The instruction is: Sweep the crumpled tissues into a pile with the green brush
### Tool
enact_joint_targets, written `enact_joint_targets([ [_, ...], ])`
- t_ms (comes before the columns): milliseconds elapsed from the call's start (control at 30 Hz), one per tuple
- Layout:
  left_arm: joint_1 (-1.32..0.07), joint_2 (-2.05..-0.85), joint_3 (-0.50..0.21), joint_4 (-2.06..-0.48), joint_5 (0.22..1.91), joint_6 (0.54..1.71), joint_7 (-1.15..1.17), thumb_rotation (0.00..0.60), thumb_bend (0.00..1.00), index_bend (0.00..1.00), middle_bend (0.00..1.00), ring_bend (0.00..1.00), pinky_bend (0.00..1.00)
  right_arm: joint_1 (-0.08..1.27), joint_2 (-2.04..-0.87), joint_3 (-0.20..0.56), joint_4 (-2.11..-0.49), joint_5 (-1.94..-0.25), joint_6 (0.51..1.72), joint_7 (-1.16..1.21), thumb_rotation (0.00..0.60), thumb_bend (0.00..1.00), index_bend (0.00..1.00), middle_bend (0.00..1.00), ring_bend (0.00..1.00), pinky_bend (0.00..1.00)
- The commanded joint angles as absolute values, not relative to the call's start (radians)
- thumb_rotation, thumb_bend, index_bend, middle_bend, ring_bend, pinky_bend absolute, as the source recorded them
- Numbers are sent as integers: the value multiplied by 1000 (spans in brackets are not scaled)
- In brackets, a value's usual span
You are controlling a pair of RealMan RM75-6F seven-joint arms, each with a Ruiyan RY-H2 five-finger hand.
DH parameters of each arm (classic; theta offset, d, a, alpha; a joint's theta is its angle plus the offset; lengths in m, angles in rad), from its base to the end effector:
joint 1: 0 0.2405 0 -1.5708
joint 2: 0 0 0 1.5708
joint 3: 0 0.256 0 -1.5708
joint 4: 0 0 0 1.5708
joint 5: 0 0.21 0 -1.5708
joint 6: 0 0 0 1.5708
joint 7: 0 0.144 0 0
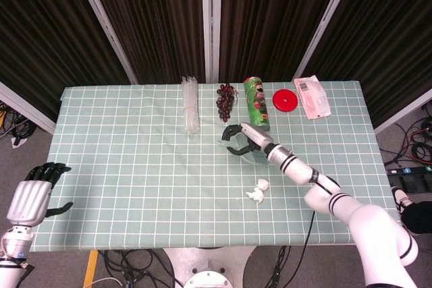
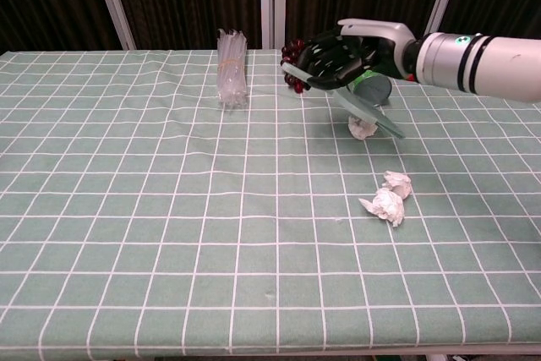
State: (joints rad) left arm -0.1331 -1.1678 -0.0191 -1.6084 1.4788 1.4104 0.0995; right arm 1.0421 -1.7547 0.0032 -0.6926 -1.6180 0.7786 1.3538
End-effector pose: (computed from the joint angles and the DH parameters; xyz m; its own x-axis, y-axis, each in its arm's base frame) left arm -0.3076 0.1885 0.1305 0.4468 0.0900 0.8901 0.8946 -0.0423 -0.4448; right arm -0.1382 -0.4381 -0.0492 -0.1569 -0.6582 0.7363 -0.9074 -0.1983 -0.3706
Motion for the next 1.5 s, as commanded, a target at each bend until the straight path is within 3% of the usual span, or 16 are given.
enact_joint_targets([
  [33, -133, -1169, -19, -1607, 1478, 1410, 97, 600, 0, 235, 194, 143, 193, 1065, -1791, -20, -662, -1636, 757, 1396, 600, 523, 724, 606, 316, 271],
  [267, -133, -1174, -18, -1598, 1479, 1409, 87, 600, 0, 236, 194, 143, 193, 1032, -1750, -93, -734, -1692, 851, 1568, 600, 523, 724, 608, 316, 271],
  [567, -131, -1175, -18, -1596, 1489, 1419, 82, 600, 0, 236, 194, 143, 193, 947, -1595, -212, -929, -1784, 1067, 1716, 600, 523, 724, 611, 316, 274],
  [733, -133, -1176, -18, -1597, 1500, 1425, 83, 600, 0, 236, 194, 143, 193, 910, -1524, -204, -995, -1773, 1144, 1631, 600, 523, 724, 611, 317, 276],
  [967, -129, -1178, -15, -1598, 1503, 1429, 84, 600, 0, 236, 194, 143, 193, 914, -1558, -138, -973, -1695, 1056, 1428, 600, 523, 724, 612, 316, 277],
  [1267, -131, -1174, -17, -1598, 1492, 1421, 89, 600, 0, 236, 194, 143, 193, 987, -1708, -72, -869, -1654, 943, 1563, 600, 524, 724, 613, 317, 277],
  [1500, -125, -1180, -20, -1594, 1480, 1428, 112, 600, 0, 236, 194, 143, 193, 1053, -1706, -136, -877, -1722, 883, 1761, 600, 535, 724, 613, 324, 276],
])
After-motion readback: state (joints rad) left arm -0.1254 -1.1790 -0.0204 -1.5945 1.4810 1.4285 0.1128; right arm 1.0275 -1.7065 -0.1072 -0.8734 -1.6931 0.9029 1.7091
